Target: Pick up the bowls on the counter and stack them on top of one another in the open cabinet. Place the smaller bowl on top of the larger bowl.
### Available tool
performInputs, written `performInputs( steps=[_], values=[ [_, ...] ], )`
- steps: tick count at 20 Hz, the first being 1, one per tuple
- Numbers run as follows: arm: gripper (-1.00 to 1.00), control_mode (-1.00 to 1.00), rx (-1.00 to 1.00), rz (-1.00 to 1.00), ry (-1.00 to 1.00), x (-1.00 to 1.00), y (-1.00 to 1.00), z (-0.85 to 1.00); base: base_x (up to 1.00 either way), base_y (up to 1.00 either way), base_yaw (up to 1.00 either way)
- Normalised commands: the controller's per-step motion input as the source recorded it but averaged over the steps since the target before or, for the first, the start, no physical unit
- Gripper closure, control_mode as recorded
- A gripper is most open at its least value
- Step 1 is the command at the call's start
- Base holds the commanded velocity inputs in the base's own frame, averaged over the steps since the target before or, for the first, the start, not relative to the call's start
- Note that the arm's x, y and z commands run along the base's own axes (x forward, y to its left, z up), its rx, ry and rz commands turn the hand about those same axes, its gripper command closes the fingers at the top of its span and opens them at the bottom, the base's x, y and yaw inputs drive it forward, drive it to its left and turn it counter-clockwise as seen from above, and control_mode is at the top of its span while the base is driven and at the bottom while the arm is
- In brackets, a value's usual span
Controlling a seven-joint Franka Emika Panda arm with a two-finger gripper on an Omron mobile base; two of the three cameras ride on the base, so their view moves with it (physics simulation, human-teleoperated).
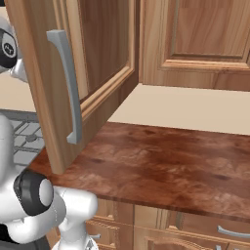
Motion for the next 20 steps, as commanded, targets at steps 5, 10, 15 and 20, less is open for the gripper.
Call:
performInputs(
  steps=[5,10,15,20],
  values=[
    [1.0,-1.0,0.0,0.01,0.0,0.19,-0.12,-0.14,0.0,0.0,0.0],
    [1.0,-1.0,0.0,0.03,-0.04,0.19,-0.1,-0.28,0.0,0.0,0.0],
    [1.0,-1.0,0.0,0.04,-0.07,0.21,-0.07,-0.25,0.0,0.0,0.0],
    [1.0,-1.0,0.0,0.04,-0.06,0.25,-0.08,-0.1,0.0,0.0,0.0]
  ],
)
